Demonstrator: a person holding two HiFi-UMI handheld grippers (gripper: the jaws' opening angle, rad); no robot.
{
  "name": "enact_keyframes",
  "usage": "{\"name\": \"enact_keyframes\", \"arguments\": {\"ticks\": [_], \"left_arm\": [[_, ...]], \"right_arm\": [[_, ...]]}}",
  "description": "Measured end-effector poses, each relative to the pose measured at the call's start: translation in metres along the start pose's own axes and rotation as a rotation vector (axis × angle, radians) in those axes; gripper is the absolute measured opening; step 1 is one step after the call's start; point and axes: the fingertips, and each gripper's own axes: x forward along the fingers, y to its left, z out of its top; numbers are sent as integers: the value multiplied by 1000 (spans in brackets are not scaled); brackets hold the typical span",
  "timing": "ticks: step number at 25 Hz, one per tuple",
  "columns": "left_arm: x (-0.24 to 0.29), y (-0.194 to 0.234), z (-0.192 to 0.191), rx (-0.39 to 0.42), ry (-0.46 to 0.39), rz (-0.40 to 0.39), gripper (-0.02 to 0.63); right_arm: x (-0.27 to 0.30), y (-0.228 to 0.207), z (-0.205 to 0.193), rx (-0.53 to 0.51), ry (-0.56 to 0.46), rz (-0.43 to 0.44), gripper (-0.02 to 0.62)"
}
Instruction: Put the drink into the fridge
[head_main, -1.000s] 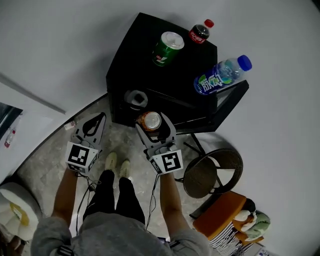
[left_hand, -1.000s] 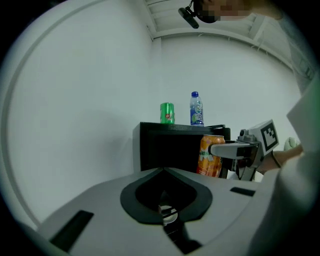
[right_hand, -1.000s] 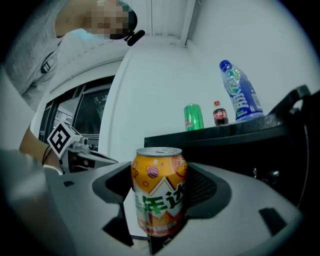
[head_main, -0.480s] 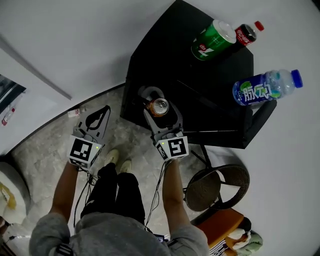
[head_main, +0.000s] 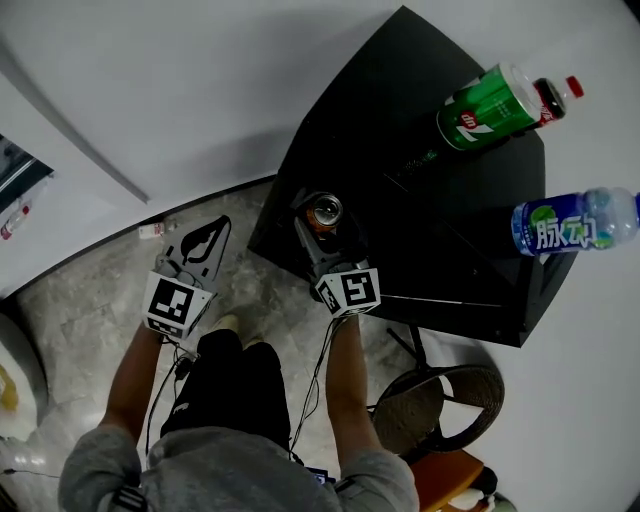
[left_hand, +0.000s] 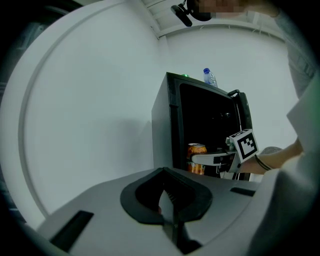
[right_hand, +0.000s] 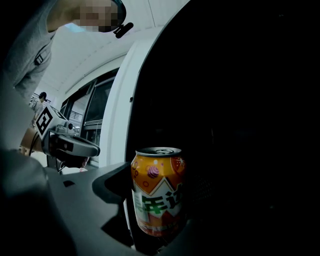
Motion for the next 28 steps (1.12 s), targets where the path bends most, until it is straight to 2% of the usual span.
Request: {"name": "enact_keyframes", "arguments": {"ticks": [8, 17, 28], "left_arm": [[9, 16, -23, -7, 4, 28, 3], [12, 23, -31, -13, 15, 46, 5], [12, 25, -40, -15, 23, 55, 5]], "right_arm": [[24, -10, -22, 10, -7, 20, 331], [35, -16, -33, 38, -10, 50, 331], [41, -22, -44, -4, 30, 55, 331]]}}
